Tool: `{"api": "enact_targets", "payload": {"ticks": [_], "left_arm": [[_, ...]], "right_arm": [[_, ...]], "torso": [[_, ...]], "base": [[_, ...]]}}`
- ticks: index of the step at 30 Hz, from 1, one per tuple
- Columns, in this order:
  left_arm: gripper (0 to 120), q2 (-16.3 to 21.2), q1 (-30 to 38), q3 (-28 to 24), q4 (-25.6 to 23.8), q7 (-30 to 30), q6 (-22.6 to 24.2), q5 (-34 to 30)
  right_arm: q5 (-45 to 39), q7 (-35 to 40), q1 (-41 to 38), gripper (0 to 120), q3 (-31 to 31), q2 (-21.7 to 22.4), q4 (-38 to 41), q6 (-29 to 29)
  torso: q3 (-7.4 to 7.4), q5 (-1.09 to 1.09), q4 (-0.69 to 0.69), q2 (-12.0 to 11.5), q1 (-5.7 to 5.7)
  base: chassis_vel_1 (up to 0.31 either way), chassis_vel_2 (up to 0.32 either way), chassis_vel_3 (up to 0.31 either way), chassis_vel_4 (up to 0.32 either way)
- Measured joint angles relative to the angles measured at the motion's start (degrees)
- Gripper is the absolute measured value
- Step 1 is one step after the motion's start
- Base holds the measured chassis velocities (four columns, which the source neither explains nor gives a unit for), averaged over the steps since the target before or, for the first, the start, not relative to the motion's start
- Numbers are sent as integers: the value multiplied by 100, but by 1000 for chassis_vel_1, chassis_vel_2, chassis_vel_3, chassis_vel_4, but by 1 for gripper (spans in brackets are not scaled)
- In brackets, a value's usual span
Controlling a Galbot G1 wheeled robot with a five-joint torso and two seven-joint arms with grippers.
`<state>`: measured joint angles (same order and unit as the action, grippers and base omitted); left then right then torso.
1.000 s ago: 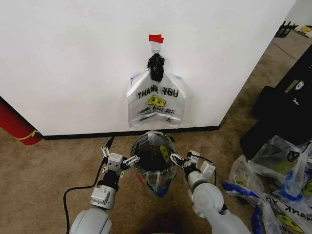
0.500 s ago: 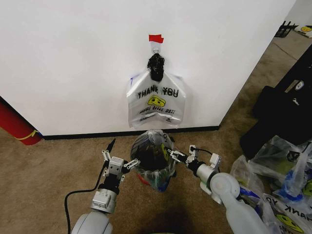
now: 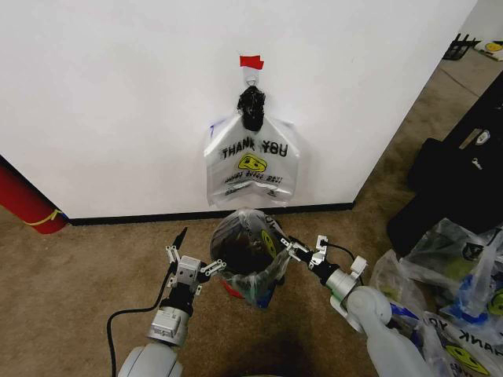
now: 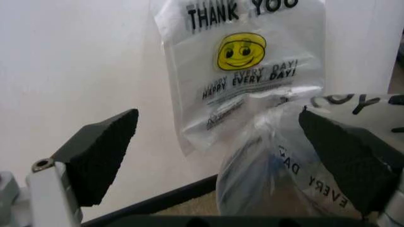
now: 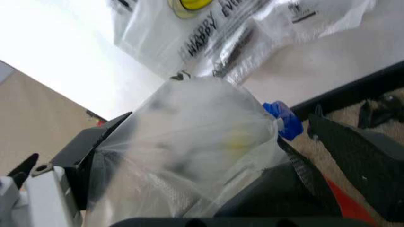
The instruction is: Pick up the garbage bag from the wall and place it over the trash bin.
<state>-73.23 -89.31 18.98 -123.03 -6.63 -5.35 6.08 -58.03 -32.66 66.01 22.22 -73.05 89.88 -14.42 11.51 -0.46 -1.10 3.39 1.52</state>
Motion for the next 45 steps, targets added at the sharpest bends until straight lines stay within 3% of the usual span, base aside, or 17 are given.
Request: {"api": "enact_targets", "payload": {"ticks": [13, 19, 40, 43, 45], "left_arm": [[100, 14, 22, -3, 63, 0, -15, -16], [100, -10, 14, -29, 83, 3, -16, -7], [100, -15, -1, -33, 83, 7, -17, 4], [100, -43, -115, -23, 38, 6, -57, 106], [100, -63, -148, -23, 30, 6, -75, 145]], "right_arm": [[-492, -366, -11, 100, 19, -52, -339, 578], [-818, -1096, 29, 100, 70, -67, -678, 942], [-844, -1231, 42, 100, 92, -59, -748, 969], [-473, -902, 95, 100, 284, 48, -433, 1615], [-313, -876, 181, 100, 434, 196, 47, 1902]], "torso": [[0, 0, 0, 0, 0], [0, 0, 0, 0, 0], [0, 0, 0, 0, 0], [2, 11, 1, -1, 1], [-3, -15, 0, 1, -1]], "base": [[0, 0, 0, 0], [0, 0, 0, 0], [0, 0, 0, 0], [0, 0, 0, 0], [0, 0, 0, 0]]}}
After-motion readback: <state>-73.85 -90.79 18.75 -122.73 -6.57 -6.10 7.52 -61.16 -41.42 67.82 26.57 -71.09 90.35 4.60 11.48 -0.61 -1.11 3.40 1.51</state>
